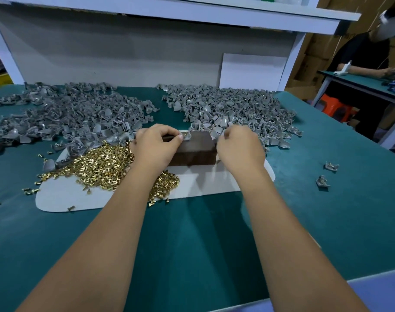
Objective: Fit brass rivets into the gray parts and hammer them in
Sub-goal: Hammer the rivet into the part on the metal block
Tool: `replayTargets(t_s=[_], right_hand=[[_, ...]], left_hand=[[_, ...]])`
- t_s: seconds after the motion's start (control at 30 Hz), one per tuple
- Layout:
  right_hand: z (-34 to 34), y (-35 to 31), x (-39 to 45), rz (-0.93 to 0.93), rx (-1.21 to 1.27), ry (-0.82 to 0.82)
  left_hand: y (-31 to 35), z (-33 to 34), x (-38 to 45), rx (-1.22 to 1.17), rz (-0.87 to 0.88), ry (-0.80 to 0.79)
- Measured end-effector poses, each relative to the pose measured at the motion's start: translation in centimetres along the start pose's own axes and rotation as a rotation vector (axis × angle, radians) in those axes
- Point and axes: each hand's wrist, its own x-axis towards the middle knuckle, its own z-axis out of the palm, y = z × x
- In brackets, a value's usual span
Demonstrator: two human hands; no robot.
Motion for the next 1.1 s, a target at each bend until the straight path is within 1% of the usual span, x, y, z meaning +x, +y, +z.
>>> replayTargets(t_s=[0.03,0.07,0.13,0.2,0.27,0.37,0.47,0.53,0.6,0.7,0.87,1.0,1.03,1.1], right_hand=[[-0.6,0.9,-0.6,0.031,-0.155,-0.037],[-1.0,1.5,-1.2,0.068,-0.269,-0.108],[-1.2,2.2,-2.2,0.132,-0.404,-0.235],[-1.1,2.2,-2.4,0.139,-0.462,-0.222],[-0.6,2.1,-2.3,0.133,-0.439,-0.163],[-0.5,2.2,-2.2,0.157,-0.309,-0.079],[-1.5,2.0,-2.1,0.116,-0.250,0.058],[-2.2,1.6,-2.2,0.063,-0.156,0.130],[-2.9,1.0,-2.3,-0.010,-0.052,0.123],[-4.1,-0.3,-2.7,-0.142,-0.012,0.032],[-3.6,-1.4,-3.5,-0.235,-0.092,0.085],[-2.8,-1.5,-3.5,-0.267,-0.181,0.017],[-2.8,-1.5,-3.2,-0.265,-0.175,0.042],[-2.9,-1.7,-2.9,-0.269,-0.175,0.122]], left_hand=[[0.1,0.1,0.0,0.020,-0.005,0.011],[0.2,0.3,-0.1,0.048,-0.013,0.020],[0.2,0.5,-0.2,0.101,-0.029,0.031],[0.1,0.7,-0.2,0.120,-0.031,0.036],[0.0,0.6,-0.1,0.124,-0.038,0.039],[0.1,0.4,-0.2,0.093,-0.049,0.024],[0.1,0.2,-0.2,0.031,-0.043,0.015],[0.0,0.1,-0.2,-0.015,-0.028,0.003],[0.1,0.0,-0.3,0.009,-0.033,0.008],[0.3,-0.1,-0.4,0.047,-0.032,0.015],[-0.1,-0.1,0.0,-0.034,0.014,-0.023],[0.1,0.1,-0.2,0.004,-0.010,0.026],[0.0,0.2,-0.1,-0.019,-0.015,0.023],[-0.2,0.3,0.2,-0.139,0.001,-0.026]])
